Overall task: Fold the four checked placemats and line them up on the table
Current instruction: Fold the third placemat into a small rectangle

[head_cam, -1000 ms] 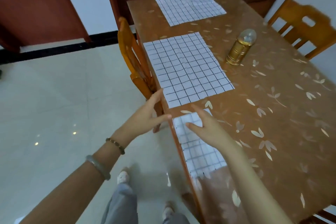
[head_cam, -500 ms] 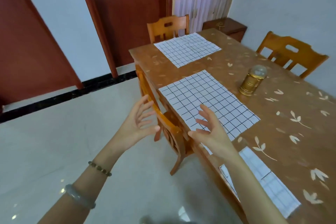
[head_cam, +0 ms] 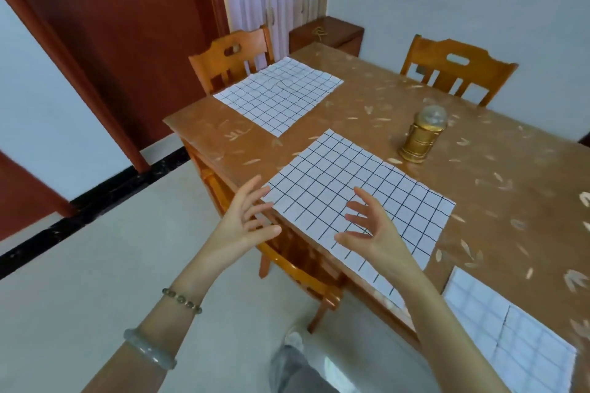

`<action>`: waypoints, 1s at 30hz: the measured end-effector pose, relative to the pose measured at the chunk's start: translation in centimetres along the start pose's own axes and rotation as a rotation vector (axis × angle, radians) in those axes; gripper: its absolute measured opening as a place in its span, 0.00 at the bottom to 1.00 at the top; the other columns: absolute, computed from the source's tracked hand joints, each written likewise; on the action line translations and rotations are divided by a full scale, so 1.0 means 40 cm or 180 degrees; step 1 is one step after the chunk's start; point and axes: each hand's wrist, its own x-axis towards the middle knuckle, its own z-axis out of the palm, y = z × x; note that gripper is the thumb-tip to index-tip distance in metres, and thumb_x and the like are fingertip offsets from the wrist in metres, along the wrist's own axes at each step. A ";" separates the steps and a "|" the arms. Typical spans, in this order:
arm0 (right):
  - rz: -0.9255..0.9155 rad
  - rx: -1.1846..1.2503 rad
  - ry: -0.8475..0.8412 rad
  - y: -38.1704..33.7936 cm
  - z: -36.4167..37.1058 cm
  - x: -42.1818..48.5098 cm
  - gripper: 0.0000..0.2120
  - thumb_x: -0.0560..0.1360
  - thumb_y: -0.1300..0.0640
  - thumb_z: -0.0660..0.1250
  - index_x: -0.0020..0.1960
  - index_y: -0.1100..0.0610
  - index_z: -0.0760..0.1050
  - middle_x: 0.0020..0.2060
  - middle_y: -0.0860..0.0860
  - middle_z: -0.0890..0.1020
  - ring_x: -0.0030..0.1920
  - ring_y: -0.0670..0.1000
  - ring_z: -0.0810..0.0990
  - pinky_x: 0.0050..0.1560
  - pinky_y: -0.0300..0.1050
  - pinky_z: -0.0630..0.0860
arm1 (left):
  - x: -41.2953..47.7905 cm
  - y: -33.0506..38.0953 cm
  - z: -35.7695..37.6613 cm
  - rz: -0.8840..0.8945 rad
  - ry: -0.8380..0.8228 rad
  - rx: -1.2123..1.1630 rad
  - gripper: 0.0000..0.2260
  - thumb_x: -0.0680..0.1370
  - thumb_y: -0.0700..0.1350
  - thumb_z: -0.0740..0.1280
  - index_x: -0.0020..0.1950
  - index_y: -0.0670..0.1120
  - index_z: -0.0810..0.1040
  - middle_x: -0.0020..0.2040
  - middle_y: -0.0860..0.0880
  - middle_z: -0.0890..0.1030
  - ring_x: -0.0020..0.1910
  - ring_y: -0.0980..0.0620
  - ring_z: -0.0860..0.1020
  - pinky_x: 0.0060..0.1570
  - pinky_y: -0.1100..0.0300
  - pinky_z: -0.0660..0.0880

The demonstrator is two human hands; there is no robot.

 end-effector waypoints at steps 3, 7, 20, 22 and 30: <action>0.0080 0.0019 0.0185 0.007 -0.004 0.082 0.40 0.68 0.62 0.75 0.71 0.41 0.60 0.64 0.47 0.72 0.63 0.47 0.73 0.60 0.45 0.75 | 0.117 -0.014 -0.027 -0.0058 -0.0368 0.0195 0.40 0.70 0.47 0.76 0.72 0.65 0.56 0.72 0.59 0.67 0.67 0.59 0.71 0.64 0.58 0.72; 0.0095 -0.0086 0.0280 -0.008 -0.016 0.162 0.41 0.68 0.63 0.75 0.72 0.41 0.57 0.65 0.47 0.70 0.64 0.47 0.72 0.60 0.44 0.74 | 0.248 -0.013 -0.043 -0.0025 -0.0722 0.0498 0.41 0.71 0.45 0.76 0.73 0.65 0.54 0.72 0.61 0.66 0.67 0.62 0.70 0.64 0.60 0.71; 0.0554 0.0022 0.1043 0.023 -0.030 0.240 0.39 0.68 0.64 0.75 0.70 0.41 0.61 0.64 0.43 0.71 0.63 0.40 0.72 0.57 0.37 0.75 | 0.533 -0.034 -0.032 0.0005 -0.1832 0.0819 0.42 0.70 0.45 0.76 0.74 0.64 0.53 0.71 0.64 0.65 0.67 0.64 0.69 0.63 0.64 0.69; 0.0629 0.0053 0.1256 0.031 -0.029 0.247 0.38 0.68 0.64 0.74 0.69 0.41 0.63 0.64 0.44 0.72 0.63 0.40 0.72 0.58 0.38 0.75 | 0.580 -0.037 -0.026 0.0014 -0.2017 0.0802 0.41 0.70 0.45 0.76 0.72 0.66 0.54 0.71 0.63 0.65 0.67 0.63 0.70 0.64 0.63 0.69; 0.0841 0.0232 0.1905 0.061 -0.046 0.300 0.31 0.69 0.65 0.73 0.65 0.43 0.69 0.61 0.44 0.75 0.61 0.42 0.74 0.56 0.39 0.76 | 0.769 -0.050 0.010 0.0061 -0.2437 0.0906 0.40 0.71 0.44 0.75 0.72 0.63 0.55 0.70 0.58 0.67 0.66 0.59 0.71 0.63 0.60 0.70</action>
